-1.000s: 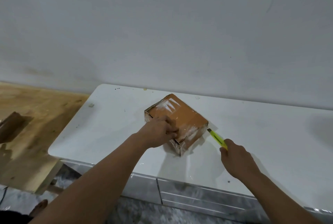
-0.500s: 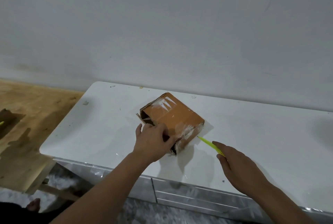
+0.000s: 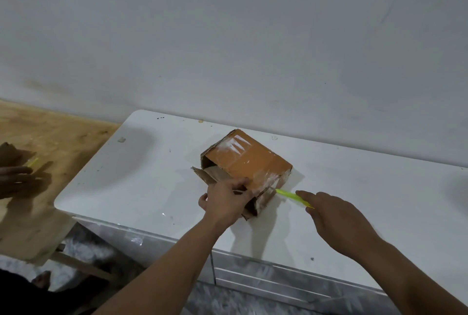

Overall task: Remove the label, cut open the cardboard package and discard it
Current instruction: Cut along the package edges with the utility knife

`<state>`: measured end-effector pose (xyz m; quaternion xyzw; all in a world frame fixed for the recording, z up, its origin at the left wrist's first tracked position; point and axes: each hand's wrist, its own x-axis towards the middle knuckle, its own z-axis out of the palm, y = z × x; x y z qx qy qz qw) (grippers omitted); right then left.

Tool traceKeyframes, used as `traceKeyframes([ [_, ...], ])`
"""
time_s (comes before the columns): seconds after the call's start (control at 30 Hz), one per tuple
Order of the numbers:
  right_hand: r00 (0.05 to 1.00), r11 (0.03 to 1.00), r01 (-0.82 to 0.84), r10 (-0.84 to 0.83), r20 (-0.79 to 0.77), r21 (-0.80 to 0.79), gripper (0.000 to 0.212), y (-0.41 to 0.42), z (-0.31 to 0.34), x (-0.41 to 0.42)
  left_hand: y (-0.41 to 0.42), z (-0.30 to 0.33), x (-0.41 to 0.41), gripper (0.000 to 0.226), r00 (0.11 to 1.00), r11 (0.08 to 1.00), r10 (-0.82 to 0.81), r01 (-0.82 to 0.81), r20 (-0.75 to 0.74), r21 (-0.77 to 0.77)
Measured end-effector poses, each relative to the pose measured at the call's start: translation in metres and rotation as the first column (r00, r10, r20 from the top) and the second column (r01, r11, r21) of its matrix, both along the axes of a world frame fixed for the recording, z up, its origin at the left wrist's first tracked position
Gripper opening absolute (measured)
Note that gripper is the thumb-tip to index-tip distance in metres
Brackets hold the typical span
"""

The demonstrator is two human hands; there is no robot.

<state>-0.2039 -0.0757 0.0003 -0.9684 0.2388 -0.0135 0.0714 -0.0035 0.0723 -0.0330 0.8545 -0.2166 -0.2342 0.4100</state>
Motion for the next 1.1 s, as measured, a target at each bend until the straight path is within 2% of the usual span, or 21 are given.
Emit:
traceKeyframes([
  [0.2, 1.000, 1.000, -0.014, 0.015, 0.017, -0.023, 0.042, 0.000, 0.000, -0.002, 0.002, -0.004, 0.002, 0.056, 0.997, 0.998, -0.067, 0.067, 0.031, 0.010],
  [0.37, 0.999, 0.998, -0.041, 0.042, 0.007, -0.038, 0.042, -0.003, 0.005, 0.001, 0.002, -0.002, 0.004, 0.055, 0.994, 0.996, -0.086, 0.088, 0.074, -0.019],
  [0.47, 0.997, 0.996, -0.070, 0.071, 0.012, -0.056, 0.042, -0.005, 0.007, 0.006, 0.004, 0.000, 0.004, 0.048, 0.994, 0.995, -0.085, 0.088, 0.074, -0.046],
  [0.63, 0.991, 0.974, -0.134, 0.136, -0.003, -0.183, 0.039, -0.013, 0.004, 0.013, 0.004, 0.006, 0.004, 0.011, 1.000, 0.993, 0.003, -0.004, -0.009, -0.119],
  [0.77, 0.987, 0.950, -0.160, 0.160, -0.024, -0.266, 0.039, -0.015, 0.002, 0.013, 0.001, 0.007, 0.007, 0.015, 0.996, 0.993, 0.027, -0.036, -0.081, -0.110],
  [1.1, 0.975, 0.927, -0.213, 0.223, -0.002, -0.307, 0.044, -0.015, 0.000, 0.012, -0.008, 0.004, 0.010, 0.011, 0.984, 0.990, 0.052, -0.073, -0.168, -0.121],
])
